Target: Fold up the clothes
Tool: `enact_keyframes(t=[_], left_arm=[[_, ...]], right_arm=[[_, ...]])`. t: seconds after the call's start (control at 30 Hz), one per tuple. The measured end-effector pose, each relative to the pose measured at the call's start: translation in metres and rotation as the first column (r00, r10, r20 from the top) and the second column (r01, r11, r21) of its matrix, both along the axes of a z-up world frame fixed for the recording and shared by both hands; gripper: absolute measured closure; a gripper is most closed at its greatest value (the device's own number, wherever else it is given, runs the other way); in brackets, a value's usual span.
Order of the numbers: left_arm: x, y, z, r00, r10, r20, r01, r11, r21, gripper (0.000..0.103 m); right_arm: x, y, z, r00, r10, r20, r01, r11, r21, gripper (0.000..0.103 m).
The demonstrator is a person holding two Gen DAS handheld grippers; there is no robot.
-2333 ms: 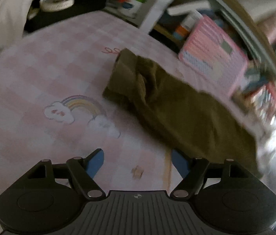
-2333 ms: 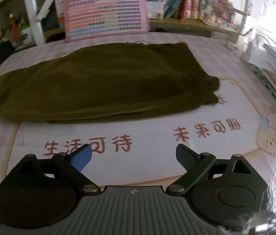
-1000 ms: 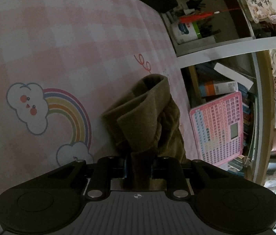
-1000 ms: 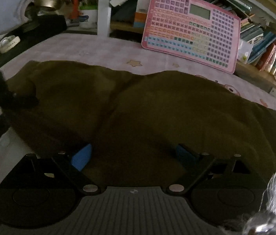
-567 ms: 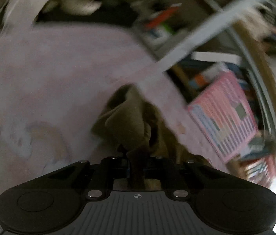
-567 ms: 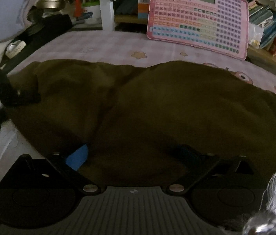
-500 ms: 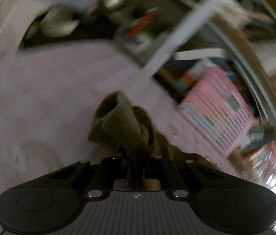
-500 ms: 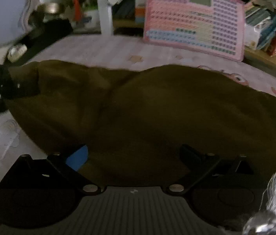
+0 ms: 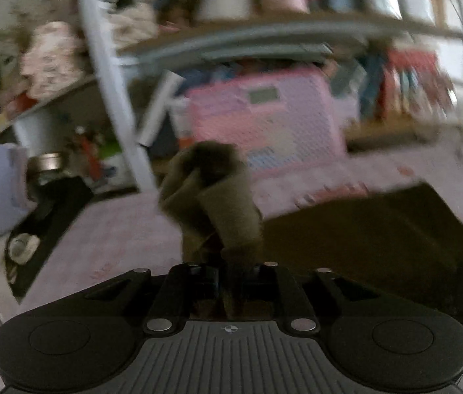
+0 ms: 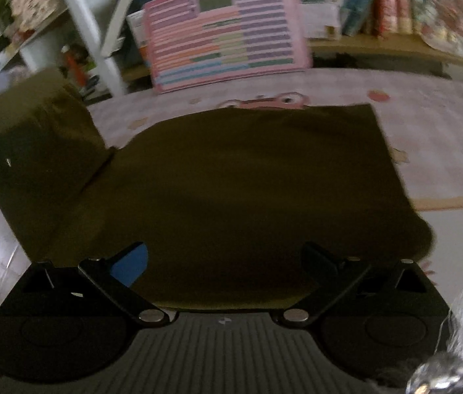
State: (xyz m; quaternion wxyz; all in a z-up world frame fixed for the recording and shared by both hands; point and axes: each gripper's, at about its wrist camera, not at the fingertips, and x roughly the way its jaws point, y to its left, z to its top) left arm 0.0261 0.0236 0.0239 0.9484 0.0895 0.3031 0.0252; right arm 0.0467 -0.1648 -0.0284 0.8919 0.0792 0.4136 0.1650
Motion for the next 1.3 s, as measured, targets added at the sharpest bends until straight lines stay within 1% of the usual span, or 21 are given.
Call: enact_keyframes(t=[0.1,0.2,0.23,0.27,0.3,0.4,0.5,0.63,0.73,0.8,0.87,0.9,0.93,1.0,1.03,1.1,1.13,1.17,1.23,1.27,1.3], left_arm=[[-0.001,-0.025,-0.009,0.996,-0.006,-0.091,0.002,0.999,-0.042,0.047],[-0.002,-0.049,-0.018,0.983,-0.015,-0.181,0.0,0.996,-0.084,0.041],[-0.002,-0.058,-0.021,0.977,-0.019,-0.21,-0.002,0.995,-0.098,0.036],[-0.006,-0.057,-0.019,0.978,-0.008,-0.21,-0.019,0.992,-0.128,0.034],[-0.012,-0.049,-0.013,0.982,0.005,-0.187,-0.041,0.981,-0.187,0.032],[-0.032,-0.02,0.003,0.986,0.114,-0.119,-0.148,0.928,-0.342,0.024],[-0.056,0.009,0.008,0.951,0.288,-0.112,-0.308,0.84,-0.447,0.023],[-0.08,0.03,0.0,0.897,0.4,-0.189,-0.437,0.734,-0.52,0.023],[-0.095,0.033,-0.004,0.872,0.438,-0.218,-0.484,0.702,-0.522,0.023],[-0.097,0.035,-0.002,0.862,0.457,-0.22,-0.5,0.697,-0.513,0.023],[-0.102,0.036,0.002,0.858,0.468,-0.213,-0.507,0.699,-0.505,0.023],[-0.104,0.037,0.002,0.856,0.472,-0.212,-0.51,0.698,-0.503,0.023],[-0.105,0.037,0.002,0.853,0.475,-0.214,-0.513,0.696,-0.502,0.023],[-0.107,0.037,0.002,0.85,0.48,-0.217,-0.519,0.693,-0.5,0.023],[-0.108,0.036,0.002,0.849,0.481,-0.217,-0.521,0.693,-0.499,0.023],[-0.108,0.036,0.0,0.848,0.479,-0.225,-0.523,0.693,-0.497,0.023],[-0.107,0.036,-0.001,0.848,0.477,-0.231,-0.524,0.693,-0.495,0.023],[-0.107,0.036,-0.002,0.849,0.473,-0.236,-0.524,0.694,-0.494,0.023],[-0.106,0.035,-0.003,0.853,0.462,-0.244,-0.519,0.7,-0.491,0.023],[-0.105,0.034,-0.004,0.855,0.455,-0.249,-0.516,0.704,-0.488,0.023],[-0.105,0.033,-0.005,0.856,0.45,-0.254,-0.515,0.706,-0.486,0.023]], right_arm=[[0.004,-0.026,-0.007,0.998,-0.033,-0.05,0.035,0.999,0.025,0.002],[0.006,-0.047,-0.014,0.994,-0.049,-0.093,0.055,0.996,0.063,0.003],[0.006,-0.052,-0.015,0.994,-0.045,-0.097,0.053,0.995,0.079,0.003],[0.007,-0.055,-0.015,0.994,-0.041,-0.1,0.05,0.994,0.093,0.003],[0.009,-0.056,-0.015,0.994,-0.034,-0.105,0.045,0.993,0.106,0.003],[0.018,-0.054,-0.014,0.992,-0.001,-0.124,0.019,0.99,0.143,0.003],[0.03,-0.046,-0.012,0.99,0.058,-0.131,-0.031,0.978,0.206,0.003],[0.047,-0.027,-0.011,0.98,0.134,-0.145,-0.091,0.959,0.27,0.003],[0.061,-0.011,-0.015,0.965,0.178,-0.192,-0.105,0.935,0.338,0.003],[0.071,0.0,-0.019,0.951,0.208,-0.23,-0.106,0.914,0.391,0.006],[0.081,0.008,-0.027,0.924,0.231,-0.305,-0.064,0.879,0.472,0.009],[0.085,0.009,-0.029,0.914,0.227,-0.336,-0.031,0.866,0.5,0.022],[0.089,0.01,-0.031,0.903,0.224,-0.368,0.003,0.851,0.526,0.047],[0.096,0.011,-0.034,0.876,0.221,-0.429,0.073,0.818,0.571,0.076],[0.098,0.01,-0.034,0.872,0.229,-0.433,0.091,0.792,0.603,0.079],[0.092,0.002,-0.026,0.898,0.268,-0.349,0.063,0.707,0.704,0.081],[0.09,-0.003,-0.028,0.902,0.262,-0.342,0.083,0.673,0.735,0.081],[0.089,-0.007,-0.035,0.897,0.234,-0.374,0.127,0.674,0.727,0.081],[0.091,-0.011,-0.056,0.865,0.168,-0.473,0.209,0.736,0.643,0.081],[0.091,-0.013,-0.064,0.849,0.145,-0.507,0.239,0.75,0.616,0.081],[0.09,-0.016,-0.069,0.845,0.15,-0.512,0.248,0.74,0.626,0.08]])
